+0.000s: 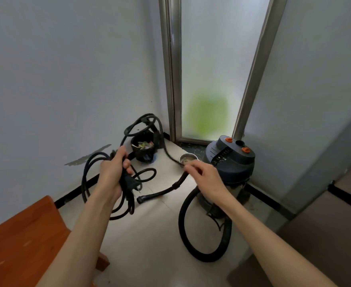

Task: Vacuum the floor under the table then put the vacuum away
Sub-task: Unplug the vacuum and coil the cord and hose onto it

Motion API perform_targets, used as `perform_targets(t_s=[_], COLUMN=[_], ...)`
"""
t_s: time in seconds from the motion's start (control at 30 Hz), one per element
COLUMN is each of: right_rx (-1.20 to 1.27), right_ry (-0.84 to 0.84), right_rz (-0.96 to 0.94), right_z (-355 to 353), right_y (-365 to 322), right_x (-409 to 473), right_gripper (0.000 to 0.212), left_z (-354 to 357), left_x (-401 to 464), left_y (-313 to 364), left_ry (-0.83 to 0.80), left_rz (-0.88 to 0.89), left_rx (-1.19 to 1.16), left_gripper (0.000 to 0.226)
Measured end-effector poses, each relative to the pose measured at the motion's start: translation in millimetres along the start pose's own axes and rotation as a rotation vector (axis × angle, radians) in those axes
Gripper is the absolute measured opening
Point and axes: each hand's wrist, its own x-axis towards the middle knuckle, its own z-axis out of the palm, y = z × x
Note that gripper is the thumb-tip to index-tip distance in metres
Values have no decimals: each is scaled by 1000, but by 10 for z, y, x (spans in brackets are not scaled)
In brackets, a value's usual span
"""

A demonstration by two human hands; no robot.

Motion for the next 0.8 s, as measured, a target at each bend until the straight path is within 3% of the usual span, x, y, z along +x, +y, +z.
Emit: perform_targets(t_s=[0.13, 0.23, 0.33, 0.47, 0.57, 0.7, 0.8], right_rx=[114, 25, -8, 244, 298, -18, -187], right_ry=[281, 252, 50, -138, -9, 269, 71], right_rz=[558, 701, 568, 346, 170, -140, -131], right_z=[-93, -56, 34, 155, 209, 218, 277], right_y=[418, 631, 581, 187, -84, -228, -250], right_x=[97, 88, 80, 65, 105, 23, -73], right_gripper=[28, 30, 22, 26, 29, 8, 15], left_z=[-239, -298, -318, -318, -280, -249, -196], left_x=[66, 36, -2, -51, -117, -172, -227], left_y=[-17, -105, -156, -196, -255, -388, -455], left_ry=[3, -59, -123, -208, -323, -339, -333], left_rz=[-17, 0, 15, 41, 95, 139, 148], left_rx=[-59, -62, 4, 172, 343, 500, 522], left_gripper=[27, 28, 29, 30, 31, 40, 39])
